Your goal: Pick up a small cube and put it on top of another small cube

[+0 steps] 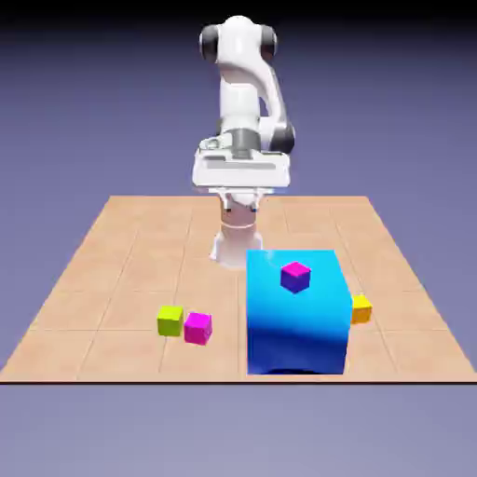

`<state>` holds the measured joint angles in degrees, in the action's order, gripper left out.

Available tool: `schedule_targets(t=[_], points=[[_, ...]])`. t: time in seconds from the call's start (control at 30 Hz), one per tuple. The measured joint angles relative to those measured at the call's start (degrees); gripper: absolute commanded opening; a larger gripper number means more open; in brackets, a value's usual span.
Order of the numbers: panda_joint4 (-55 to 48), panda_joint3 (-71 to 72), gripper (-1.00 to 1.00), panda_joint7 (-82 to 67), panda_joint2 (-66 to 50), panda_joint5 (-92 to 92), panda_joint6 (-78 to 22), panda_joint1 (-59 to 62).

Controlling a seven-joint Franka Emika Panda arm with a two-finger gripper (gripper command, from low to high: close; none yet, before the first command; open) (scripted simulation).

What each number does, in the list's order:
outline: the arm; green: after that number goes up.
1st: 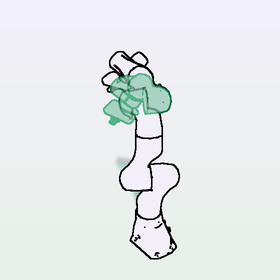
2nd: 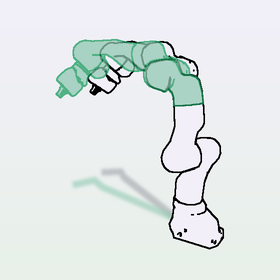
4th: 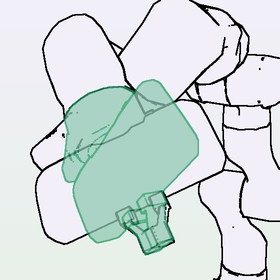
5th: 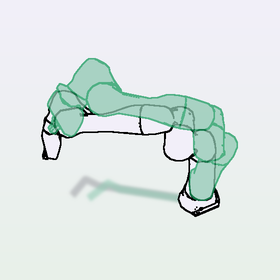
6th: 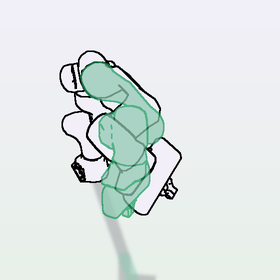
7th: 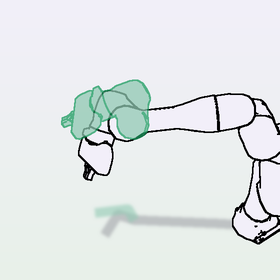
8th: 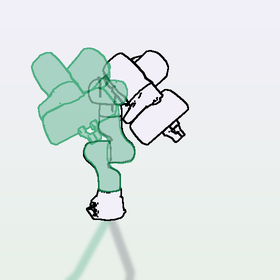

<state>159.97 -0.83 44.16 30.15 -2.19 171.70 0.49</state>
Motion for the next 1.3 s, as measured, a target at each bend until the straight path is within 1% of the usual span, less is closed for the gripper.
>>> schedule_targets(t=[0.67,0.73,0.87,0.9,0.97,1.13,1.3], points=[[-17.1,-13.8,0.00,28.3,-41.5,-36.4,-38.3,19.5],[-17.6,-14.2,0.00,29.2,-42.9,-37.6,-39.5,20.1],[-18.4,-9.8,0.00,23.0,-51.2,-46.2,-33.5,20.5],[-18.5,-9.1,-1.00,22.1,-52.4,-47.6,-32.5,20.5],[-18.5,-9.1,-1.00,22.0,-52.4,-47.7,-32.5,20.5],[-18.0,-14.2,-1.00,28.7,-42.7,-36.7,-40.2,19.4],[-23.3,-14.1,-1.00,23.8,-40.6,-24.3,-49.9,11.0]])
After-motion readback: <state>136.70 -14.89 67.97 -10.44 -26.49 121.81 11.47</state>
